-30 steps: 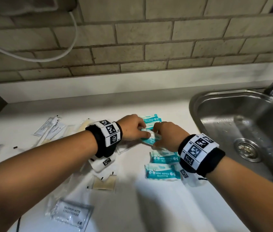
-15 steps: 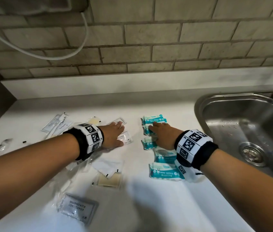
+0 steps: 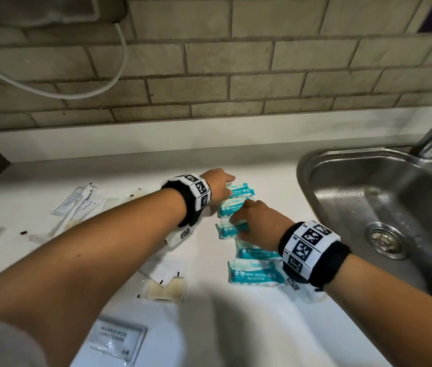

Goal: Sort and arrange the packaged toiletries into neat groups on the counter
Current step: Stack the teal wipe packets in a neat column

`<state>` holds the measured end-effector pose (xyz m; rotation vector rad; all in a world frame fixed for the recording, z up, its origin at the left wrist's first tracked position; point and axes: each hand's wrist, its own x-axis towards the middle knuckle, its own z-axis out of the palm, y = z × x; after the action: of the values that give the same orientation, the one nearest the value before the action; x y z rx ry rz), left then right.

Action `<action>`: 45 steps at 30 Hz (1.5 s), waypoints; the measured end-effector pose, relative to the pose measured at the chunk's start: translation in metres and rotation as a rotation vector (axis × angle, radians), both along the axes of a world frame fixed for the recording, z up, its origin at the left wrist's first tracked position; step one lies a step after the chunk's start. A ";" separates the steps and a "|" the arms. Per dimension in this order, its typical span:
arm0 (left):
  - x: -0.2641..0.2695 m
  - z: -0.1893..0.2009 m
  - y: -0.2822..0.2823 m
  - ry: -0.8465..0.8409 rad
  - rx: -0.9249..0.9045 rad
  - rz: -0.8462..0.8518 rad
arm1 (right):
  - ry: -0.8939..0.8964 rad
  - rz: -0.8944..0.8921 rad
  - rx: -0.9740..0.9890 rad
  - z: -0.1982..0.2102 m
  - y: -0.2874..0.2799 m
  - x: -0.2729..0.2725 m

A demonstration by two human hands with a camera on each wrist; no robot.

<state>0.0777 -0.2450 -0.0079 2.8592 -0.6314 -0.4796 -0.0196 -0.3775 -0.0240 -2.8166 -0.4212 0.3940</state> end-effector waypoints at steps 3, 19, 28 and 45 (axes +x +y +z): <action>0.007 -0.003 -0.002 0.031 -0.042 0.021 | -0.025 -0.023 0.027 0.000 0.000 0.001; 0.010 -0.018 0.029 0.269 -0.530 0.523 | 0.055 -0.362 0.110 0.017 -0.021 0.063; -0.009 -0.023 0.023 0.354 -0.777 0.736 | 0.077 -0.252 -0.040 0.014 -0.015 0.070; -0.049 -0.003 0.031 0.263 -0.524 0.483 | 0.139 -0.296 0.070 0.025 -0.029 0.029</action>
<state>0.0285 -0.2141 -0.0111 2.2818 -0.0017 -0.5034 0.0090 -0.4063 0.0010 -2.7049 0.0116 0.4943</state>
